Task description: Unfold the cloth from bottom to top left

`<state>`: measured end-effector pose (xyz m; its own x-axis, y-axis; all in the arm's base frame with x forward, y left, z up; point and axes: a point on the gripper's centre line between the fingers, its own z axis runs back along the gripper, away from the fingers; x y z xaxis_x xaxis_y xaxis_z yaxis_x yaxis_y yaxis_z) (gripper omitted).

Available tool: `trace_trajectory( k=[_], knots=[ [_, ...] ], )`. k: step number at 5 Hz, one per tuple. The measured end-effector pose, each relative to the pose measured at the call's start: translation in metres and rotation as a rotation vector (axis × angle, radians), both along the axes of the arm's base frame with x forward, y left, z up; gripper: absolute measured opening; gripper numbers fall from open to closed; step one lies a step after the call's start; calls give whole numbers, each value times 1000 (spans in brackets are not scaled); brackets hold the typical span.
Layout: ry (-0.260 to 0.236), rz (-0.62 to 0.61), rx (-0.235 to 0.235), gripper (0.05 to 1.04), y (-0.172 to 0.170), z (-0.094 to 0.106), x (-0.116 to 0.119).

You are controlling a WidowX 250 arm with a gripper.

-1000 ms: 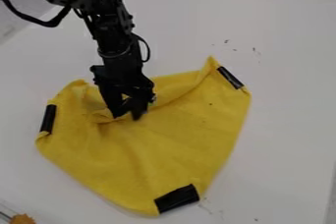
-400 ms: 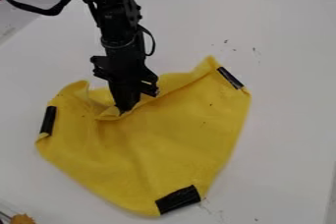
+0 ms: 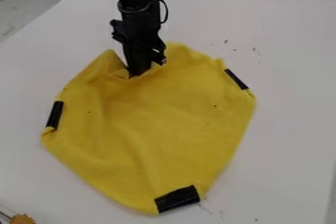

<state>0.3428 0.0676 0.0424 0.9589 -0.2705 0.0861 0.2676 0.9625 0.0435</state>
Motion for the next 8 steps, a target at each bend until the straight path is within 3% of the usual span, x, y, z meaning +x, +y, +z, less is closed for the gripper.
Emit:
trace_trajectory(
  k=[2,3,4,5,6,7,8],
  knots=[
    [13,-78,10,102,20,-4,32],
    [13,-82,10,274,20,-6,33],
    [6,-83,25,576,23,-4,36],
    [0,-105,60,856,28,4,45],
    [-46,-157,111,1022,28,20,68],
    [-94,-213,123,1011,30,20,91],
    [-102,-207,115,1008,30,28,99]
  ],
)
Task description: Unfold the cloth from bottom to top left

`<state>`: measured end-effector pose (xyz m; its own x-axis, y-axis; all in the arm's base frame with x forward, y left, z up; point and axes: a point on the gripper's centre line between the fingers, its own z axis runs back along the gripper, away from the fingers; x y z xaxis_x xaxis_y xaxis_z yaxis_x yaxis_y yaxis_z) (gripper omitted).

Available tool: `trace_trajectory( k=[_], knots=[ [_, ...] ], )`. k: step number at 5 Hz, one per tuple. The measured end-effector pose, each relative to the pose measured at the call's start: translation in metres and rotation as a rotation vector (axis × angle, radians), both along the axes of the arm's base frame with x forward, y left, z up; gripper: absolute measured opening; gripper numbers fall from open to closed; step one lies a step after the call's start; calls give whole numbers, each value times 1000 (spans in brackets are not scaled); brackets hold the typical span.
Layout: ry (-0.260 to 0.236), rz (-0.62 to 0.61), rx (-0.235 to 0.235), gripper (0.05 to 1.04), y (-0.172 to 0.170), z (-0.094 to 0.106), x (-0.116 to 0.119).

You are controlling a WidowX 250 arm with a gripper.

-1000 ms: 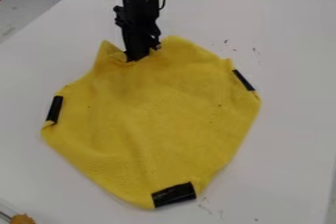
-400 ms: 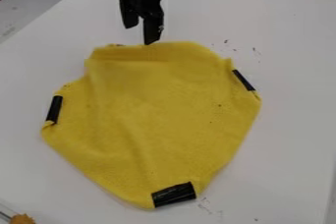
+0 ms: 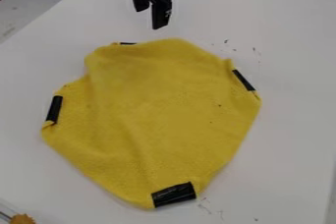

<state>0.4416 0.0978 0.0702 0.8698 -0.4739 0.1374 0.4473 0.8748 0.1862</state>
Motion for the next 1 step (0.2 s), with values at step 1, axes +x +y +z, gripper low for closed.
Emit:
trace_trajectory(
  k=[1],
  knots=[
    [59,113,-55,1007,-6,-10,-12]
  ],
)
